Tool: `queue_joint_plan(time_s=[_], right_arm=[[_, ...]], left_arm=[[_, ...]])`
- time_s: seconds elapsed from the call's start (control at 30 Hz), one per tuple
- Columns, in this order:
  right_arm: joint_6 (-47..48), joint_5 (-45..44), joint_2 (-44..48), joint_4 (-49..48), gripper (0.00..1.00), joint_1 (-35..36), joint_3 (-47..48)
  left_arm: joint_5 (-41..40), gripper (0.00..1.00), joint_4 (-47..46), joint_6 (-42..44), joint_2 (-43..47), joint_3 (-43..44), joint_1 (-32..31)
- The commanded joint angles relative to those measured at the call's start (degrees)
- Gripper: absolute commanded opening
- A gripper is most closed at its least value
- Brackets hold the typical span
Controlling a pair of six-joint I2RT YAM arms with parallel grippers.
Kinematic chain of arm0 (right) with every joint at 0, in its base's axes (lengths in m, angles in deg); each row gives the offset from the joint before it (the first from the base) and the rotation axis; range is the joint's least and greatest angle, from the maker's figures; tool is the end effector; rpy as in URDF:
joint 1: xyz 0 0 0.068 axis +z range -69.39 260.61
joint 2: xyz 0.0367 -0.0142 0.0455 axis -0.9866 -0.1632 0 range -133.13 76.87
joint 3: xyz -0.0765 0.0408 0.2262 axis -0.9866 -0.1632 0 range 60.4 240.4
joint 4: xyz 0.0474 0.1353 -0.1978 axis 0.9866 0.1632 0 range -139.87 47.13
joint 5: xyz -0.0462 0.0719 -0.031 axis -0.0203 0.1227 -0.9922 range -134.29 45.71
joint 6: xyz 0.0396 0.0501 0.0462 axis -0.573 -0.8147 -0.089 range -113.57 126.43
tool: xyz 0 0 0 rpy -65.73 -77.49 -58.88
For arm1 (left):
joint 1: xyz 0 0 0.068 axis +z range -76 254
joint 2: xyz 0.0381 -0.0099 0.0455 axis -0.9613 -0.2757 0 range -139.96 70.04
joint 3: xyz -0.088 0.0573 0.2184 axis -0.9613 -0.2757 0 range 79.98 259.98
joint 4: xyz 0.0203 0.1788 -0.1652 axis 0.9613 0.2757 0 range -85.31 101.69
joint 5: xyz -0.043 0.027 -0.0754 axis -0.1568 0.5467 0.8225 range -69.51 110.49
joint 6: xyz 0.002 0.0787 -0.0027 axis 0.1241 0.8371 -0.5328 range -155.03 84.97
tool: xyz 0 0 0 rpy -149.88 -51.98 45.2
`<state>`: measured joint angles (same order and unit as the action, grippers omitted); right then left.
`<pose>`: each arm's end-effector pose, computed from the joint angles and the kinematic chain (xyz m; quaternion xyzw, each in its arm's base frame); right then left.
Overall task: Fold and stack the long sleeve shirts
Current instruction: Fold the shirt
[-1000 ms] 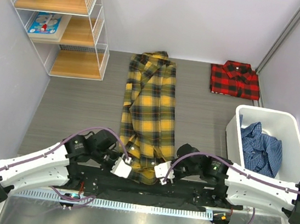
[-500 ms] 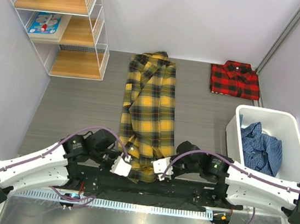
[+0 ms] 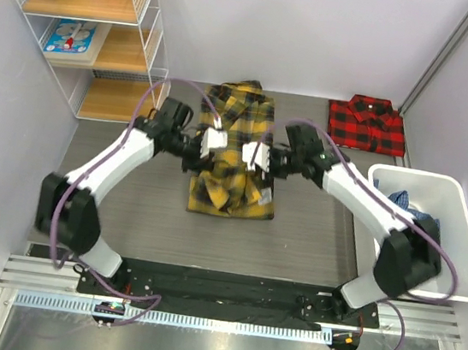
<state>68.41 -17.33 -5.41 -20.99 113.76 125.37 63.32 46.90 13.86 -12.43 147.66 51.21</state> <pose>0.2477 0.1985 0.2366 -0.7246 0.5446 0.1192 0.4052 0.2507 -0.1551 0.2405 0.6067 0.6629 -0.2813 0.3366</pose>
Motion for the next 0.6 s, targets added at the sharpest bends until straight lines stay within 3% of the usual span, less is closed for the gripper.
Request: queue_joint_plan(time_s=[0.0,0.03,0.23,0.4,0.57], right_arm=[[8.95,8.28,-14.54,1.79,0.01,-6.77,15.05],[9.91,9.07,-17.19,2.05,0.01,-7.82,17.27],[10.89,8.11,-35.3,2.32,0.01,-10.91,30.64],[9.13,7.67,-39.1,0.57,0.01,-11.35,32.68],[4.92,7.14,-38.4,-2.86,0.01,-11.52,32.85]], left_arm=[[3.93,0.0,0.14,0.43,-15.81,14.38,4.58],[3.67,0.0,0.49,0.51,-18.31,18.85,5.11],[-0.46,0.0,-2.92,-1.14,-33.42,27.06,7.49],[-2.49,0.0,-5.65,-3.88,-37.75,30.23,8.81],[-2.05,0.0,-4.78,-5.11,-35.75,29.62,9.34]])
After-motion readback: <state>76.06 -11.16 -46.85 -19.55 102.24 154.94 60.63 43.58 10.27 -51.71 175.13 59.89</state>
